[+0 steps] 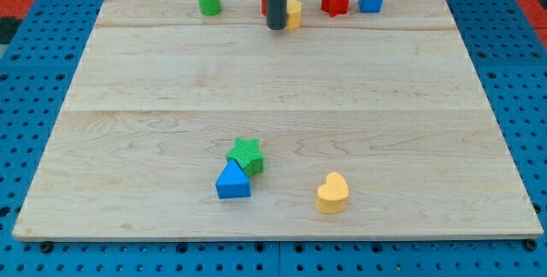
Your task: Move the yellow heart below to the yellow hexagon
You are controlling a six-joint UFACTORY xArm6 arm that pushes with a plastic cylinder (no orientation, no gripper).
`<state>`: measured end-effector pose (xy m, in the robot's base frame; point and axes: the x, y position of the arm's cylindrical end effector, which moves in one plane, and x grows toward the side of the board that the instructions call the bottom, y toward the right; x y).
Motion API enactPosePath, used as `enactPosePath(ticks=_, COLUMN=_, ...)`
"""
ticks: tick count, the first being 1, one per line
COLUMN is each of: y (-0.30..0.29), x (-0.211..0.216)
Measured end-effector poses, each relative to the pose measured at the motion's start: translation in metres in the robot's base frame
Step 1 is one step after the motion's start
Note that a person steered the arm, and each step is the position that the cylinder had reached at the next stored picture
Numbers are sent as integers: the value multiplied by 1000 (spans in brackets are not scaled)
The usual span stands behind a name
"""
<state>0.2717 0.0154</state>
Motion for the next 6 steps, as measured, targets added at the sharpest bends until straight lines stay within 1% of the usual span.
enactPosePath(ticks=1, y=8, x=20)
enactPosePath(ticks=2, y=26, x=76)
enactPosePath(ticks=3, y=91, x=111)
enactPosePath(ticks=4, y=144, x=163)
enactPosePath(ticks=5, y=175, x=232)
enactPosePath(ticks=6, y=181, x=301)
